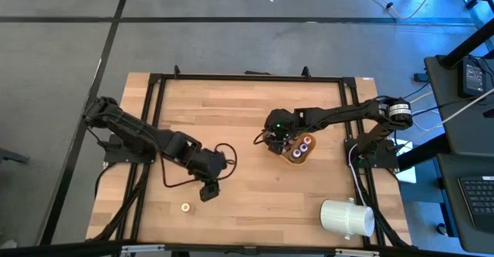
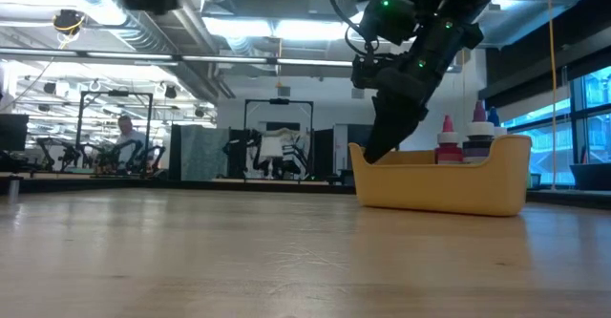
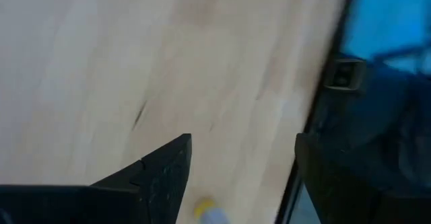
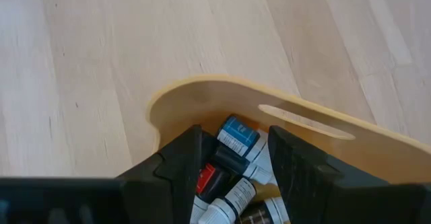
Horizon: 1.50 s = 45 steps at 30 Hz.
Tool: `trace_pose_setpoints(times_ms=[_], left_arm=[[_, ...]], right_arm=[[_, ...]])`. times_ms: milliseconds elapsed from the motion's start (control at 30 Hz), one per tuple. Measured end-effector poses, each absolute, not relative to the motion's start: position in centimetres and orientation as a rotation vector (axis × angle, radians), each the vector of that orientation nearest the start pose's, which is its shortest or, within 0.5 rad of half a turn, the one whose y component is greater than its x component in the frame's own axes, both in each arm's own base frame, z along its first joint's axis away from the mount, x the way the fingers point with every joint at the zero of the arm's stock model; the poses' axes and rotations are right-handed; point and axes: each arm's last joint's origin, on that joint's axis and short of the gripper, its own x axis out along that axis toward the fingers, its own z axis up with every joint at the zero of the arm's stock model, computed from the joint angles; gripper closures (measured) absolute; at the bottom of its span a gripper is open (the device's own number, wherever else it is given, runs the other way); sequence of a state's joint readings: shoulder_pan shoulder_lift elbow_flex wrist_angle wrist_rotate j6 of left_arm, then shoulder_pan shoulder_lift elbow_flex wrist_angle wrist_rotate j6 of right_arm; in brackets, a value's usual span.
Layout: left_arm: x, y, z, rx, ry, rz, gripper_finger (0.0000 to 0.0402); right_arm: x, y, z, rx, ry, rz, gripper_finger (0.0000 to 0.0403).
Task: Pick & Place food coloring
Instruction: Put the large yellow food coloring bottle in the yellow bin
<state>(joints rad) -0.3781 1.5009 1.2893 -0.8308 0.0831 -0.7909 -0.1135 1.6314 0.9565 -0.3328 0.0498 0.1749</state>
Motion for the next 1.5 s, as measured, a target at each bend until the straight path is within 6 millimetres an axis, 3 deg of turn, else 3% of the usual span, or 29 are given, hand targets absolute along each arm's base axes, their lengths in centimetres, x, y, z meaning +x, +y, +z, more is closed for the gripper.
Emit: trace_pose_setpoints(times_ms=[133,300,500,1000,1233,1500], left_arm=[[26.2,-13.1,28.4,-0.668,1.227,0.214,0.0144],[24.6,-15.8,28.0,-0.749,1.207,0.356,0.0144],[22.6,-18.1,26.3,-0.76,1.304,0.538,0.0144],[22.0,-21.3,23.5,-0.694,1.386,0.567,0.0144],[22.3,-22.0,22.3,-0.672,1.425,0.563,0.0144],[22.3,-22.0,22.3,-0.678,1.434,0.559,0.0144]], right_arm=[[31.4,-3.7,17.9,0.192,0.993,-0.237,0.0228],[31.4,-3.7,17.9,0.192,0.993,-0.237,0.0228],[31.4,-3.7,17.9,0.193,0.99,-0.238,0.0228],[31.5,-3.7,17.9,0.269,0.977,-0.279,0.0228],[31.5,-3.7,17.9,0.269,0.977,-0.279,0.0228],[31.5,-3.7,17.9,0.266,0.978,-0.277,0.0228]])
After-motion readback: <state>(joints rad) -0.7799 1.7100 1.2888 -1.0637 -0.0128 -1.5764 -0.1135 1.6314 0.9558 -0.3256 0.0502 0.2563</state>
